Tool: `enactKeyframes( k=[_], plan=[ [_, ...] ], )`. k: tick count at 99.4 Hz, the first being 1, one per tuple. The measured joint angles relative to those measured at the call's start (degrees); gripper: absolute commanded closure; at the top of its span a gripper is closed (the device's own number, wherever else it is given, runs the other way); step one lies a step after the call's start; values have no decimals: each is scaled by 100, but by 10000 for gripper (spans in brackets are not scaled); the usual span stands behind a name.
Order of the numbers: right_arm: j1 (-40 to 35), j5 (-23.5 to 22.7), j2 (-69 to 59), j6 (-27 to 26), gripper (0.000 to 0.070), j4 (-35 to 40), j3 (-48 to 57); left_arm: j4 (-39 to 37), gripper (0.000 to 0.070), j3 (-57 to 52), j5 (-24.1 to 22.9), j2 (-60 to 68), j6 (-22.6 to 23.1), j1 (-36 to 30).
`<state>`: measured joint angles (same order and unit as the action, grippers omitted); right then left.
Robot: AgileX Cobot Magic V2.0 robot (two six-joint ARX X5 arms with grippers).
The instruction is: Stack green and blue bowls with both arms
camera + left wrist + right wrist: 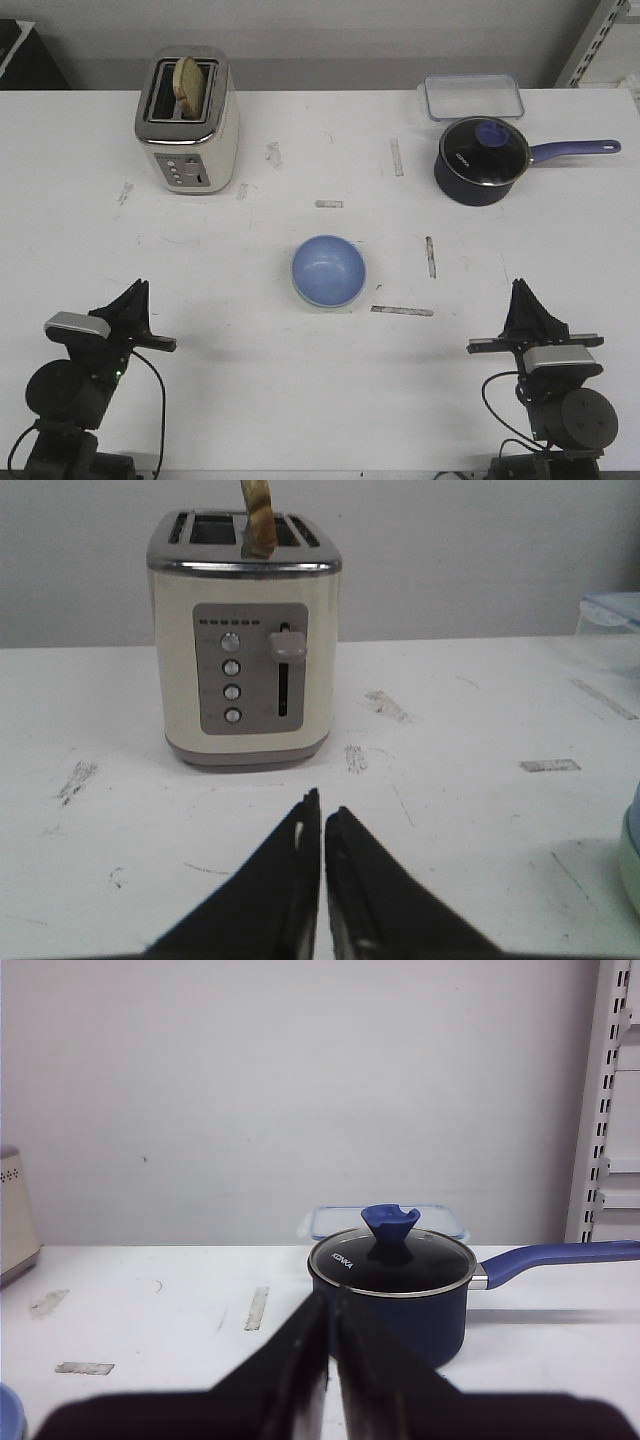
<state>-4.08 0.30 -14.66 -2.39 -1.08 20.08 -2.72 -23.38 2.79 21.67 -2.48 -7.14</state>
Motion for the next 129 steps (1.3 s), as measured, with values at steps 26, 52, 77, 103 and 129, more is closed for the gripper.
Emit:
enactKeyframes(
  k=[26,52,77,103,129],
  plan=[
    [0,0,0,0,700,0,0,173,697,42,-210,-420,2,33],
    [0,0,0,0,700,0,0,-9,698,616,-337,-942,175,94],
    [0,0,0,0,700,0,0,13,698,1338,-339,-1403,275,205],
    [0,0,0,2,700,0,0,4,698,1851,-339,-1902,302,422],
    [0,-2,0,0,700,0,0,-492,698,2144,-433,-2138,304,544]
  ],
)
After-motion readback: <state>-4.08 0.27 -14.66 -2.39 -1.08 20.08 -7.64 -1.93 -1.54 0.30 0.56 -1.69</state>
